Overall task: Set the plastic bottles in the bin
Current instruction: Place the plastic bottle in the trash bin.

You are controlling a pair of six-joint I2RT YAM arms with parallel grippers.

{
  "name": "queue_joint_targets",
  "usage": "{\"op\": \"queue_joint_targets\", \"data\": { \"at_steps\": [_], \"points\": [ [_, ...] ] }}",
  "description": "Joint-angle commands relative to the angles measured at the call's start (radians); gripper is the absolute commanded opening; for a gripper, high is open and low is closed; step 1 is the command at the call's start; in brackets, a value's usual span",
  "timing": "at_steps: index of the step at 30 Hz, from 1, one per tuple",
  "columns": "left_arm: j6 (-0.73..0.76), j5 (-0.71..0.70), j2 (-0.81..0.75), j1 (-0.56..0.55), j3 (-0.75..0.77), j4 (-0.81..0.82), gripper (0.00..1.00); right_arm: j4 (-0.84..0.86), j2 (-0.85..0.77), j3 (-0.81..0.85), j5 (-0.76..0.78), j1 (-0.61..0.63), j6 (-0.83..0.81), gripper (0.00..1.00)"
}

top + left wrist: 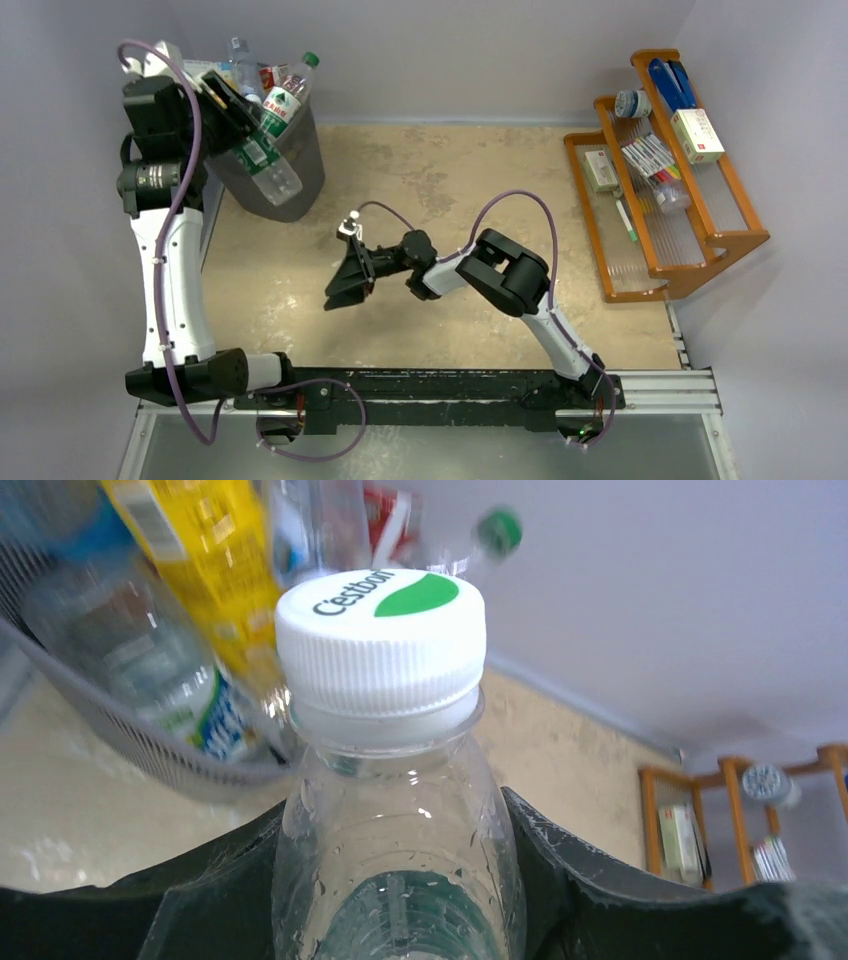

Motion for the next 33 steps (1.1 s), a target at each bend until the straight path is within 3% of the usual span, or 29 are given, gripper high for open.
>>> {"op": "queue_joint_targets", "data": {
  "at_steps": [1,5,12,22,33],
  "points": [
    [0.098,-0.169,0.056,-0.001,0.229,-0.028,0.24,0.457,-0.070,-0.131,0.000,-0.001,0.031,1.00],
    [0.160,-0.373,0.085,0.000,0.322,0.024,0.24,0.460,-0.091,-0.236,-0.009,0.002,-0.013,1.00],
    [0.229,-0.605,0.103,0.000,0.229,0.273,0.25,0.460,-0.090,-0.282,-0.047,0.006,-0.035,1.00],
    [0.316,-0.702,0.088,0.000,0.006,0.668,0.25,0.456,-0.044,-0.301,-0.067,0.009,-0.068,1.00],
    [0.350,-0.739,0.128,0.000,-0.120,0.866,0.25,0.451,-0.008,-0.319,-0.099,0.010,-0.102,1.00]
  ]
}}
